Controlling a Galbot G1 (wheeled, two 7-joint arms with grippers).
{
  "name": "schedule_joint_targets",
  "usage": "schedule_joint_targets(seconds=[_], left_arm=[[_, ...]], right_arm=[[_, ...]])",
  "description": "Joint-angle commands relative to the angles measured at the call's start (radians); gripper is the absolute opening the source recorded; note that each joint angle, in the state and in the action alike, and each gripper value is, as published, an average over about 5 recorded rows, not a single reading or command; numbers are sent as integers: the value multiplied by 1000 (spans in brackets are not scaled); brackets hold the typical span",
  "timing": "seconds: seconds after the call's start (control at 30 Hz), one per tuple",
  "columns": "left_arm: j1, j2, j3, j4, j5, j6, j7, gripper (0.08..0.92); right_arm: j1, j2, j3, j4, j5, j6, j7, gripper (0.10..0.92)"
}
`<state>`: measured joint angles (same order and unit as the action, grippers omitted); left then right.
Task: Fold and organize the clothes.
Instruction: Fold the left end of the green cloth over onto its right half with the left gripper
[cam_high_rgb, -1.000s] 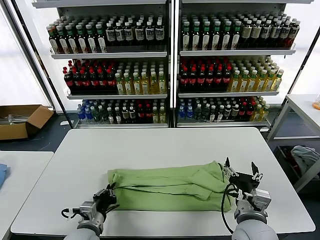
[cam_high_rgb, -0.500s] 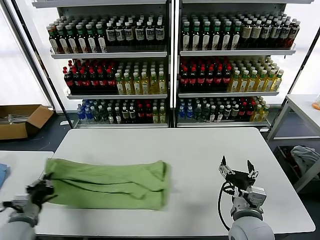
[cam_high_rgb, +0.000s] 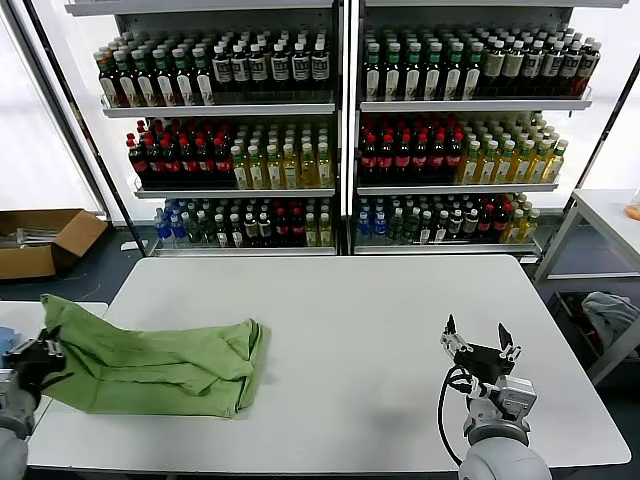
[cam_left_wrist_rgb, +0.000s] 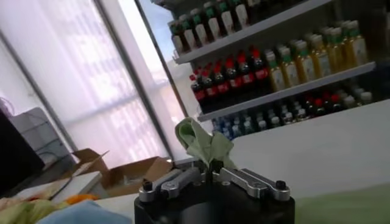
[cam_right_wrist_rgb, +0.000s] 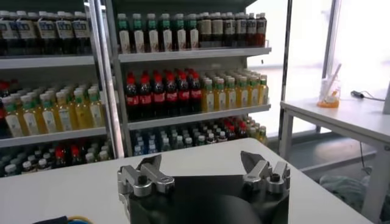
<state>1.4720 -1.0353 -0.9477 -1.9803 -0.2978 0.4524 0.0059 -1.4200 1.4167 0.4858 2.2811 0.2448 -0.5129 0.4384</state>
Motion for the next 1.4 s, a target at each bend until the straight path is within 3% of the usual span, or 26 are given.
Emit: schedule_joint_targets(seconds=[0.03,0.33,1.1,1.27,1.4], left_arm=[[-92,-202,368,-94,7,82,-14,97],[-134,-253,504,-81,24,120,-21,97],[-126,-294,551,-50,6,123,-6,97],[-54,-302,590,-110,-217,125,-25,118],[4,-315,640,-175,-440,127,-45,220]], right_arm=[[-49,2,31,24,2,6,0,823],[-111,4,76,45,7,29,1,823],[-116,13,62,19,4,41,6,823],[-105,17,51,12,3,44,8,823],[-93,17,47,9,3,41,10,823]])
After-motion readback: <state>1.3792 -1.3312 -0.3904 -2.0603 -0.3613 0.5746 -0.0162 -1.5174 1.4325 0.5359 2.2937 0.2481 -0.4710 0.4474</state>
